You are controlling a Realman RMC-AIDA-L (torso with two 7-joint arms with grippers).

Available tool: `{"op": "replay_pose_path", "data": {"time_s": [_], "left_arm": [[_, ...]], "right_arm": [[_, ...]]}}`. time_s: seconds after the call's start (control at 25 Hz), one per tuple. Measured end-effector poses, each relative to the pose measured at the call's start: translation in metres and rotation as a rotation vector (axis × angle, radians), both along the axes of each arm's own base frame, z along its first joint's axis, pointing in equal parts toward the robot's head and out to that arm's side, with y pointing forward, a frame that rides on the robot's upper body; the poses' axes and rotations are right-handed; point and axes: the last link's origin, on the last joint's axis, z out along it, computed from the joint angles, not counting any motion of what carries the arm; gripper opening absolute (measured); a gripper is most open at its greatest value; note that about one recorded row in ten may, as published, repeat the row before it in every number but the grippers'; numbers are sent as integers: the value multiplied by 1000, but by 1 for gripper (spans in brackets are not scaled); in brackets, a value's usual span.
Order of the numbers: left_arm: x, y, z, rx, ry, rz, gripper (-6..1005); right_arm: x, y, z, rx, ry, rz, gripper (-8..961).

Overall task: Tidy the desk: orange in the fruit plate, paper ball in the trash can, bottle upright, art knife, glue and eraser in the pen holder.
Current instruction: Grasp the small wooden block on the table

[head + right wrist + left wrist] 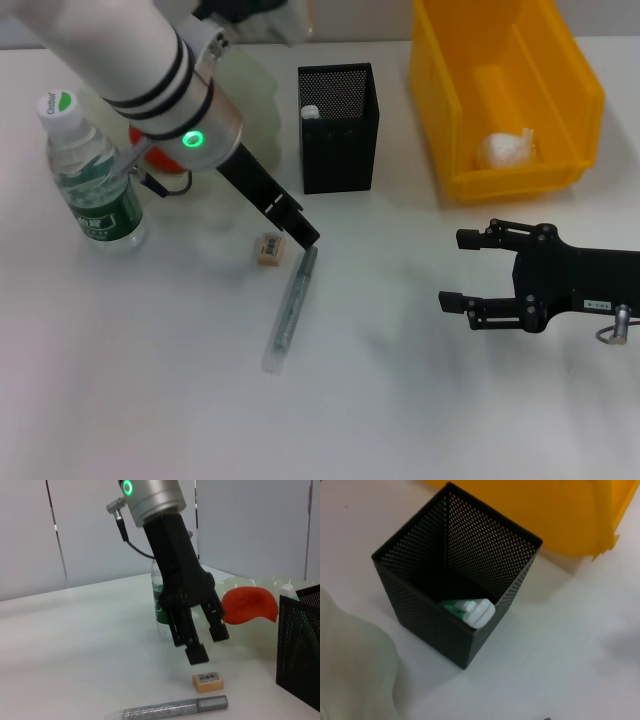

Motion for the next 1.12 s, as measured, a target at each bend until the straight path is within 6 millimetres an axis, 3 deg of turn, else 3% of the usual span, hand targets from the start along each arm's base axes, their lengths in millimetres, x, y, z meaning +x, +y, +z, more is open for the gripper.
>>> {"op": "replay_pose_path", "data": {"time_s": [0.4, 1.12], "left_arm": [[-17, 5, -14, 8, 70, -26, 813], [-24, 4, -28, -19, 133, -100, 787]], "right_arm": [[-1, 1, 0, 2, 2, 2, 823], [-1, 1, 0, 4, -5, 13, 822]]}}
